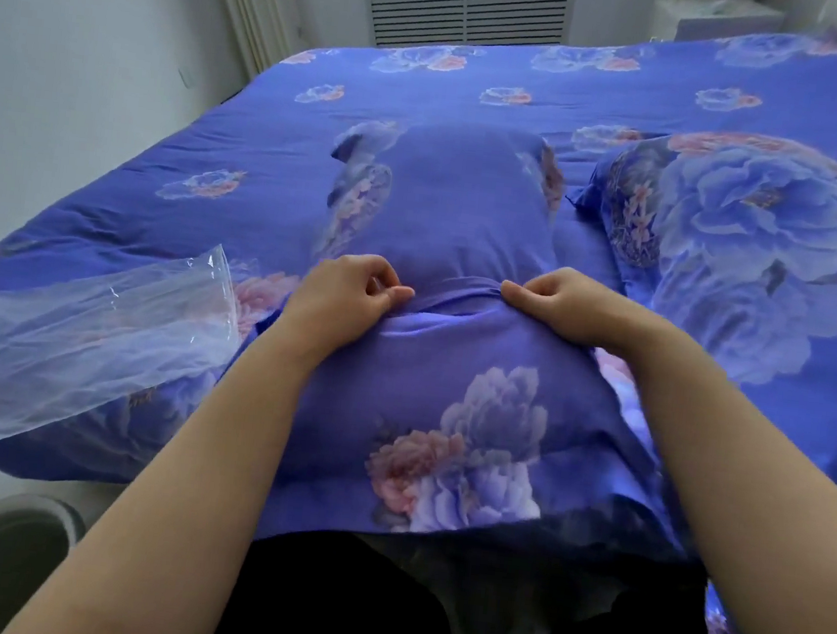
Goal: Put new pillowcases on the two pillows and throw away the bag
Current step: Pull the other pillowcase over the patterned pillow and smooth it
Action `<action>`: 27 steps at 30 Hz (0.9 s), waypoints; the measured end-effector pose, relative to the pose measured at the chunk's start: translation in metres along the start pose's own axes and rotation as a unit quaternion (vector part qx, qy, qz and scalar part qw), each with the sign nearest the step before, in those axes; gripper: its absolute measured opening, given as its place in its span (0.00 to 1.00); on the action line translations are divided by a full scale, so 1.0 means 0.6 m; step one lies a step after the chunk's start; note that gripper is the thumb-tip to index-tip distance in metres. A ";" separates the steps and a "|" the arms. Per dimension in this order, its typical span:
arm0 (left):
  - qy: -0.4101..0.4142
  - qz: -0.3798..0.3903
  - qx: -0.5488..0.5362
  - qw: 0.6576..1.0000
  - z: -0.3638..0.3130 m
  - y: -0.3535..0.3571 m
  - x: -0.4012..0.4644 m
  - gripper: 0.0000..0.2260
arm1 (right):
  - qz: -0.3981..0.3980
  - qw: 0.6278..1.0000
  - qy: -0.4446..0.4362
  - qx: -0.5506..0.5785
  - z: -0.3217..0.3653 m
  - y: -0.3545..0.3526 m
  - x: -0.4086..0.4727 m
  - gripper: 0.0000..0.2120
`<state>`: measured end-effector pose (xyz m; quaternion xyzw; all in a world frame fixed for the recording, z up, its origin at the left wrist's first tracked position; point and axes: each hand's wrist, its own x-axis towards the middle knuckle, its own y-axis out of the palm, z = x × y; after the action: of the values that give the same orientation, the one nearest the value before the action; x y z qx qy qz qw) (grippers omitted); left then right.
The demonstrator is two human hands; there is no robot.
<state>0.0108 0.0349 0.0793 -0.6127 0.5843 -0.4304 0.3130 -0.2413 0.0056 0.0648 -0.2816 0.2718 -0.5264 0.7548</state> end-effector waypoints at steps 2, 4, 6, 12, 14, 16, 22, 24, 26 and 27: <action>0.041 -0.011 0.000 0.999 0.005 0.004 -0.006 0.10 | 0.018 0.998 0.034 -0.056 0.001 -0.020 -0.016 0.26; 0.079 -0.031 0.036 0.996 0.009 0.017 -0.011 0.17 | -0.022 0.995 0.036 -0.090 -0.007 -0.025 -0.024 0.22; 0.094 -0.029 0.090 0.991 0.015 0.025 -0.013 0.22 | -0.075 0.991 -0.010 -0.107 -0.010 -0.013 -0.026 0.17; 0.159 0.051 0.005 0.986 0.017 0.003 0.008 0.20 | -0.003 0.983 -0.073 -0.169 0.037 0.000 -0.035 0.31; 0.147 0.125 -0.028 0.981 0.024 -0.022 0.013 0.14 | 0.077 0.976 -0.049 -0.196 0.052 -0.017 -0.039 0.31; 0.133 0.127 -0.020 0.983 0.031 -0.034 0.028 0.06 | 0.101 0.968 -0.048 -0.224 0.063 -0.028 -0.032 0.25; 0.056 -0.097 -0.029 0.993 0.011 0.023 0.075 0.07 | -0.143 0.975 -0.064 -0.160 0.055 0.000 0.054 0.18; 0.041 -0.102 -0.057 0.992 0.011 0.036 0.080 0.06 | -0.174 0.975 -0.027 -0.136 0.028 0.017 0.074 0.16; 0.022 -0.092 -0.031 0.995 0.019 0.041 0.087 0.09 | -0.184 0.973 0.009 -0.136 0.008 0.029 0.080 0.15; 0.001 -0.071 -0.006 0.997 0.024 0.039 0.089 0.12 | -0.189 0.972 0.023 -0.139 0.003 0.030 0.079 0.15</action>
<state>0.0106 -0.0225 0.0608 -0.6541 0.5424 -0.4485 0.2772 -0.2142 -0.0340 0.0476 -0.4182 0.3016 -0.6227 0.5886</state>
